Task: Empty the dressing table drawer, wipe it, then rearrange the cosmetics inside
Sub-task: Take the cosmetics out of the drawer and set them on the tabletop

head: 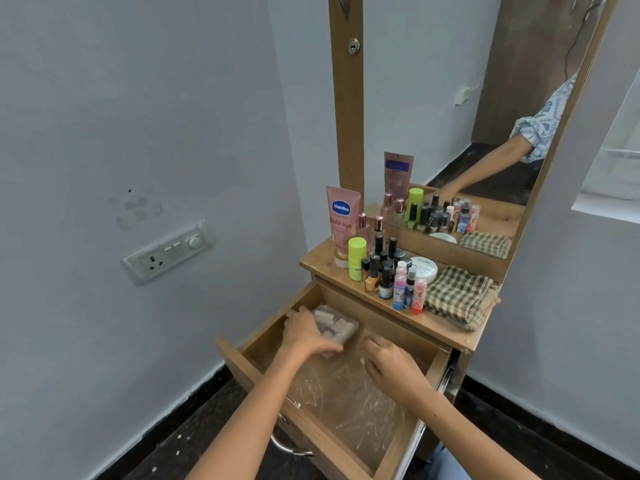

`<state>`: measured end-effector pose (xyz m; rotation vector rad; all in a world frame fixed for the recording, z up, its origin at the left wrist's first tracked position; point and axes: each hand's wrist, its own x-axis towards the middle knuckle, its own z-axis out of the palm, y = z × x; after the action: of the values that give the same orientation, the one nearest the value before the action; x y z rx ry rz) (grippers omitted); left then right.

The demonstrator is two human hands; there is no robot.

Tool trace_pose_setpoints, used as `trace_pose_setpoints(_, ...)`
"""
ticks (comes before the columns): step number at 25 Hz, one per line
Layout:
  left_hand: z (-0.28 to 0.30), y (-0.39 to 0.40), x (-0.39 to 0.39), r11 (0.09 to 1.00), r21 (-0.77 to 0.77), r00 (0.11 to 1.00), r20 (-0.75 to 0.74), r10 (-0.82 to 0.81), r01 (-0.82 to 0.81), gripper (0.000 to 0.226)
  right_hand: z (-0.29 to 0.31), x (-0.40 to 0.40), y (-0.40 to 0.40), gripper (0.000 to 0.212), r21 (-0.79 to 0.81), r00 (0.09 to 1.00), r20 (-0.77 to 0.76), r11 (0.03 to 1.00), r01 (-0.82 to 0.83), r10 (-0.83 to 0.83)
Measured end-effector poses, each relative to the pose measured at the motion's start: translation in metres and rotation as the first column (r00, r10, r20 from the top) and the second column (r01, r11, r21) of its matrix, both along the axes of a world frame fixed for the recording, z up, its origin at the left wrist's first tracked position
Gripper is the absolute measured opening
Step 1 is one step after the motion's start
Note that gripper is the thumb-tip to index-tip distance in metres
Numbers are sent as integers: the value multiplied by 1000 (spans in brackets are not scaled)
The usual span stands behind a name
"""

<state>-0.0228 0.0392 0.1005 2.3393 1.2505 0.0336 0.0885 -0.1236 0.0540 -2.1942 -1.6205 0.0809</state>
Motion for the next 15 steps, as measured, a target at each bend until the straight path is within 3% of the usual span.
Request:
trace_pose_setpoints(4, 21, -1, -27, 992, 119, 989, 148, 27, -45, 68, 9, -8, -2, 33, 214, 999, 10, 976, 31, -34)
trace_pose_setpoints(7, 49, 6, -42, 962, 208, 950, 292, 110, -175, 81, 27, -18, 14, 47, 300, 1000, -1, 954, 21, -22)
trace_pose_setpoints(10, 67, 21, -33, 953, 231, 918, 385, 97, -197, 85, 50, -24, 45, 60, 282, 1000, 29, 959, -7, -1)
trace_pose_setpoints(15, 69, 45, -5, 974, 198, 925, 378, 31, -114, 77, 72, -23, 87, 59, 170, 997, 70, 985, -31, 19)
